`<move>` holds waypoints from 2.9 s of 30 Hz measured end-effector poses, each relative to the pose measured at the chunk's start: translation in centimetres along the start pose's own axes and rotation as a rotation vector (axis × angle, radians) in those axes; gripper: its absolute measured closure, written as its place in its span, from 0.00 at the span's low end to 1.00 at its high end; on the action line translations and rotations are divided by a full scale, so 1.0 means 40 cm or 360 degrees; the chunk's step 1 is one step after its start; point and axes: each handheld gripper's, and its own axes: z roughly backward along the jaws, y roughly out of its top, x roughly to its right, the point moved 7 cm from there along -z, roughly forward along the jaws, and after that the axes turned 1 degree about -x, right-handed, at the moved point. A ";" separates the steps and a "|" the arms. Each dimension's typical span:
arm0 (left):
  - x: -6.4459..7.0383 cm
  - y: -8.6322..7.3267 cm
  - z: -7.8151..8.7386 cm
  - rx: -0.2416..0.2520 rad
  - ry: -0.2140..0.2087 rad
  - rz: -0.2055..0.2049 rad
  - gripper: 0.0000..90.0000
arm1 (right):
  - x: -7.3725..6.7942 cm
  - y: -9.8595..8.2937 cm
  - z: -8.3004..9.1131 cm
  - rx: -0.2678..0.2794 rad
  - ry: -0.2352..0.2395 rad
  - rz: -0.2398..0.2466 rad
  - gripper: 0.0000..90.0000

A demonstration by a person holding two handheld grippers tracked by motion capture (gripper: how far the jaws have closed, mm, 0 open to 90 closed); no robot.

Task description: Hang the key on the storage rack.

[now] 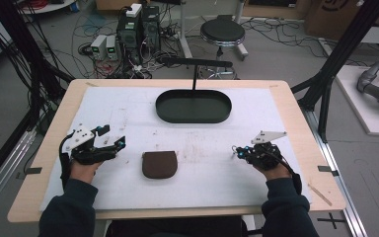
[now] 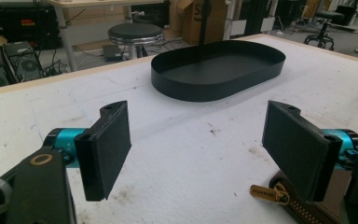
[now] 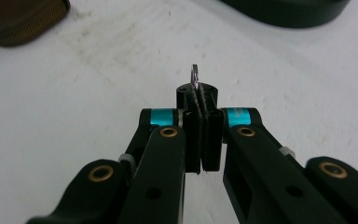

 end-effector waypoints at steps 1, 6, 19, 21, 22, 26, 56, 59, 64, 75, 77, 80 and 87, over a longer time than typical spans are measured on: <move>0.000 -0.001 0.001 -0.0001 0.0000 0.0003 0.26 | -0.001 0.011 -0.002 0.0020 0.0000 0.0006 1.00; -0.005 -0.003 0.009 -0.0002 0.0015 0.0013 0.26 | -0.001 0.074 -0.015 0.0094 -0.0003 0.0056 1.00; -0.006 -0.005 0.010 -0.0009 -0.0006 0.0034 0.28 | 0.092 0.246 -0.062 0.0228 -0.0057 -0.0010 1.00; -0.007 -0.005 0.009 -0.0007 -0.0008 0.0041 0.28 | 0.109 0.273 -0.065 0.0253 -0.0053 -0.0041 1.00; -0.008 -0.005 0.009 -0.0007 -0.0007 0.0042 0.28 | 0.119 0.286 -0.068 0.0266 -0.0063 -0.0042 1.00; -0.010 -0.006 0.010 -0.0009 -0.0005 0.0044 0.28 | 0.150 0.343 -0.077 0.0301 -0.0079 -0.0040 1.00; -0.015 -0.013 0.000 -0.0028 -0.0021 0.0070 0.29 | 0.341 0.468 -0.154 0.0583 -0.0165 -0.0332 1.00; -0.016 -0.014 0.001 -0.0027 -0.0023 0.0076 0.29 | 0.353 0.470 -0.167 0.0624 -0.0205 -0.0343 1.00; -0.016 -0.016 0.000 -0.0030 -0.0021 0.0077 0.29 | 0.366 0.468 -0.191 0.0606 -0.0344 -0.0326 0.94; -0.009 -0.020 -0.004 -0.0048 -0.0060 0.0067 0.29 | 0.325 0.439 -0.135 0.0429 -0.0306 -0.0239 0.43; -0.004 -0.020 -0.006 -0.0045 -0.0071 0.0073 0.29 | 0.303 0.439 -0.103 0.0384 -0.0287 -0.0169 0.40; 0.000 -0.018 -0.004 -0.0032 -0.0087 0.0096 0.28 | 0.262 0.433 -0.044 0.0360 -0.0246 -0.0111 0.34; 0.006 -0.014 -0.003 -0.0013 -0.0101 0.0105 0.28 | 0.186 0.349 0.054 0.0352 -0.0261 0.0008 0.23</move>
